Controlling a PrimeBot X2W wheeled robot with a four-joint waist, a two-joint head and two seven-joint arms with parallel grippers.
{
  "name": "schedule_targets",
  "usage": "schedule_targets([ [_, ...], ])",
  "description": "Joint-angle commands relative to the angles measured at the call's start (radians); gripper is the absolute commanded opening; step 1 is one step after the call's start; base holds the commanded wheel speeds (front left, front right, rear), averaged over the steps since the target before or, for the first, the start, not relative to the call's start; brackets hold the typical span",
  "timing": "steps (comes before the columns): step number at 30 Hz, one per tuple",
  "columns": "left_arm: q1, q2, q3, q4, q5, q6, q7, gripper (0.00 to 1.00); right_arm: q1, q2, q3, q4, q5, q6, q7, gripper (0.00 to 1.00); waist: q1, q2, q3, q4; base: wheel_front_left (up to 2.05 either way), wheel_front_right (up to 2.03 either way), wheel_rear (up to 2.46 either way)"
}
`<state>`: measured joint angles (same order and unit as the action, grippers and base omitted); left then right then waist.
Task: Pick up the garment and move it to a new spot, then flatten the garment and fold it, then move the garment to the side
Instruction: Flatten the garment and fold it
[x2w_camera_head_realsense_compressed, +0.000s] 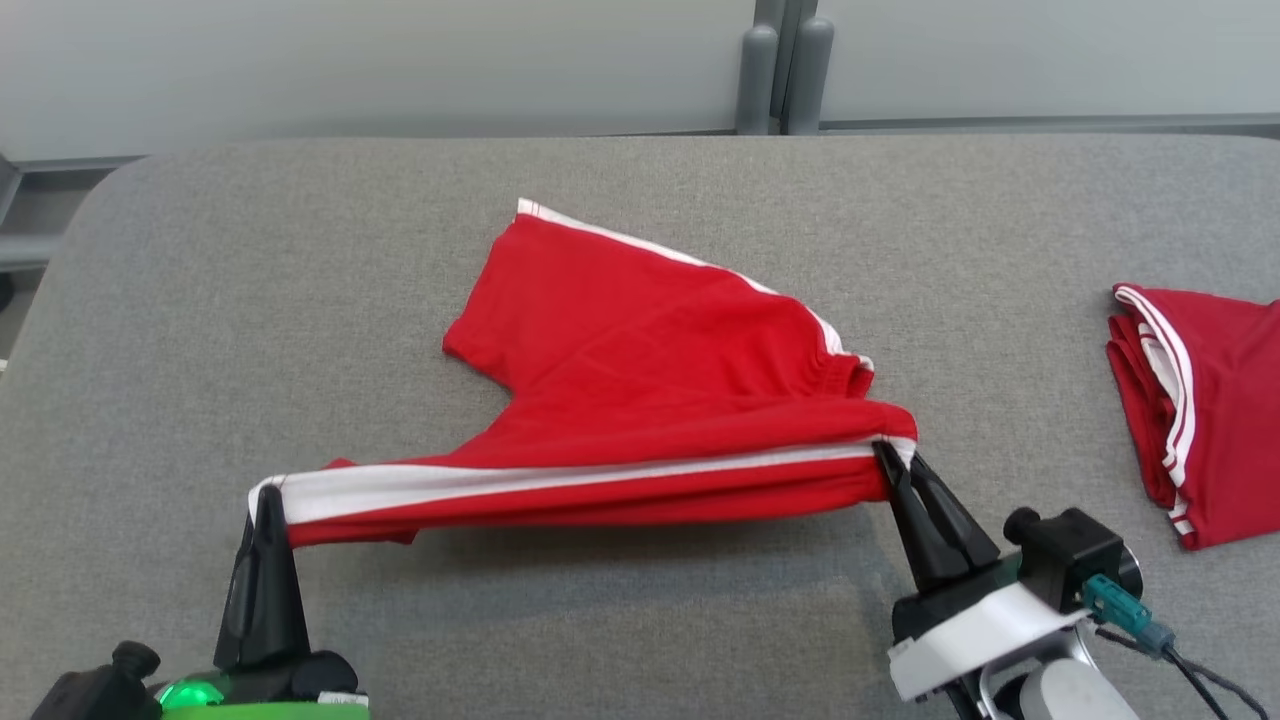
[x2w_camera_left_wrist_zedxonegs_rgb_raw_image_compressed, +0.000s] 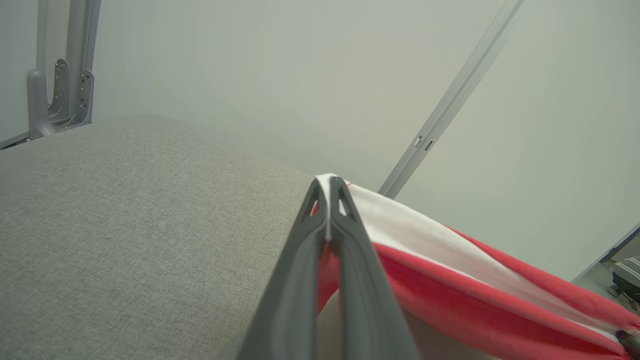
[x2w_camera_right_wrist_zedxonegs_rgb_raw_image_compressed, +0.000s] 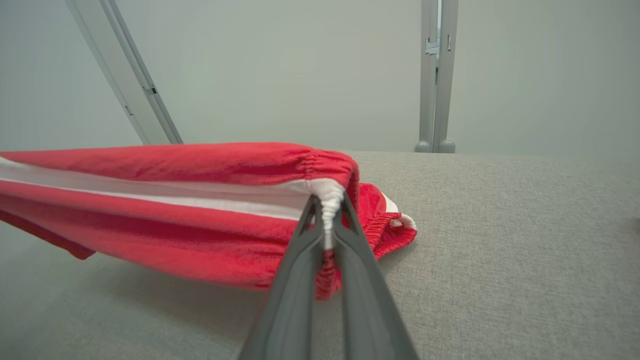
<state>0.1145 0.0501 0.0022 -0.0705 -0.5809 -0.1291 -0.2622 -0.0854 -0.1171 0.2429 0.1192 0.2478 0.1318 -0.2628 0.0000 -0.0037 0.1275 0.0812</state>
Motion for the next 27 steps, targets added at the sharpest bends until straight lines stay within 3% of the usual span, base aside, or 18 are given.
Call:
schedule_targets([
  [1, 0.033, 0.002, 0.006, -0.012, 0.0, -0.001, -0.003, 0.0, 0.039, 0.001, -0.009, -0.014, -0.004, -0.002, -0.002, 0.0, 0.0, 0.0037, -0.038, 0.007, 0.0, 0.0, 0.0],
  [10, 0.168, 0.002, -0.003, -0.085, -0.018, 0.001, -0.003, 0.0, 0.212, 0.02, -0.02, -0.094, -0.014, -0.002, -0.002, 0.0, 0.0, 0.0037, -0.097, -0.013, 0.0, 0.0, 0.0],
  [17, 0.216, 0.002, -0.012, -0.132, 0.004, 0.001, -0.003, 0.0, 0.273, 0.001, 0.007, -0.123, -0.011, -0.002, -0.002, 0.0, 0.0, 0.0037, -0.089, -0.032, 0.0, 0.0, 0.0],
  [27, 0.128, 0.021, -0.055, -0.055, 0.042, -0.001, -0.003, 0.0, 0.235, -0.003, 0.033, -0.066, 0.021, -0.002, -0.002, 0.0, 0.0, 0.0037, -0.065, -0.06, 0.0, 0.0, 0.0],
])
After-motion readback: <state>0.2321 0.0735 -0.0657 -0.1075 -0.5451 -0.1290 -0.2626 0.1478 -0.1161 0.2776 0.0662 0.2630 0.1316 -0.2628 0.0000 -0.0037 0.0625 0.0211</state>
